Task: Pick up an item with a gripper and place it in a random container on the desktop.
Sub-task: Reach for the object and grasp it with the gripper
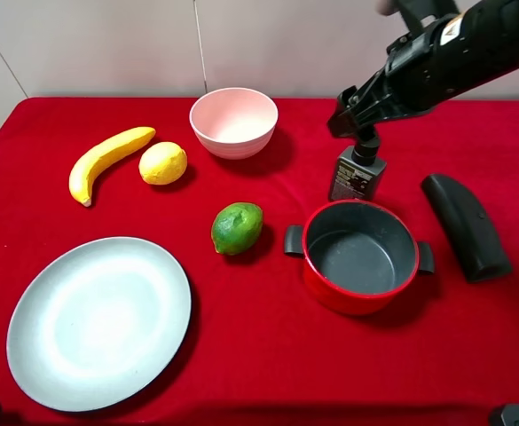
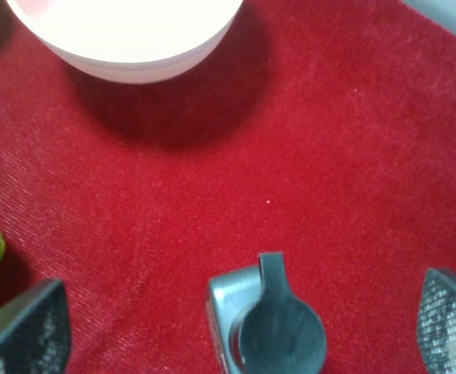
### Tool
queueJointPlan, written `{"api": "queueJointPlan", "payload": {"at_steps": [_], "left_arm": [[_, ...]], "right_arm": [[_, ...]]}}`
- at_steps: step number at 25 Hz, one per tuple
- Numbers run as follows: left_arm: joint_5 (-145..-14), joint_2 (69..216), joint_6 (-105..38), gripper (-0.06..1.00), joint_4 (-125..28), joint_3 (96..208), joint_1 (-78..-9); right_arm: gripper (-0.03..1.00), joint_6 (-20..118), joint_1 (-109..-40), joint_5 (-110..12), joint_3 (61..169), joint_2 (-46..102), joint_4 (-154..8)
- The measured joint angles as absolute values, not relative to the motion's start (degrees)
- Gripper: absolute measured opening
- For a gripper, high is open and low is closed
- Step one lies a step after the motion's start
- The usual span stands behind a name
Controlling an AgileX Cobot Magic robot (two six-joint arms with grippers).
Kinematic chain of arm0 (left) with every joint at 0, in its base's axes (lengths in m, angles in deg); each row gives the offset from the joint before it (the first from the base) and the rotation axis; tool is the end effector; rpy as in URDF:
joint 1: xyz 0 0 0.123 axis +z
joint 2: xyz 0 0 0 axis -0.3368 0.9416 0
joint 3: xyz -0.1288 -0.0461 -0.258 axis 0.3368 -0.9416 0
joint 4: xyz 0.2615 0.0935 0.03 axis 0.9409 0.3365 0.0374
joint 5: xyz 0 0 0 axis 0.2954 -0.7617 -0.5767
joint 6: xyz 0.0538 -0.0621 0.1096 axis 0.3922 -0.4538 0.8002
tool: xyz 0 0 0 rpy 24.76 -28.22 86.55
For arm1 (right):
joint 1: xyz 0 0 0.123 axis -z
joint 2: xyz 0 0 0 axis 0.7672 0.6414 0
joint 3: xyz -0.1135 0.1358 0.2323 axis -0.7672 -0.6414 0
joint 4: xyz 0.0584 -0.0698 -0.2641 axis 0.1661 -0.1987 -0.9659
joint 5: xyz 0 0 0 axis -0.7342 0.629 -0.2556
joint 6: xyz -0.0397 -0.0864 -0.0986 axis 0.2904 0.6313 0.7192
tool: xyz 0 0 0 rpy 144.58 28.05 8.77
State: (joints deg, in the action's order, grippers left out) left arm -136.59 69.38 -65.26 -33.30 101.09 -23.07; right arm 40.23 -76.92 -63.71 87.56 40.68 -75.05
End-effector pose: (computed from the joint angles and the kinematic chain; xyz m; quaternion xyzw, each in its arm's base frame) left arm 0.0530 0.0009 0.2695 0.0446 0.8513 0.0138 0.5226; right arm 0.3151 0.1656 0.1922 -0.2985 0.8977 0.0689 0.3168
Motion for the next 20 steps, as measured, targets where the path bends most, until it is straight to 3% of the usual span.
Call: {"api": "queueJointPlan", "payload": {"at_steps": [20], "left_arm": [[-136.59,69.38,-65.26,0.99,-33.3,101.09,-23.07]], "right_arm": [[0.69,40.24,-79.54,-61.87,88.13,50.49,-76.54]]}}
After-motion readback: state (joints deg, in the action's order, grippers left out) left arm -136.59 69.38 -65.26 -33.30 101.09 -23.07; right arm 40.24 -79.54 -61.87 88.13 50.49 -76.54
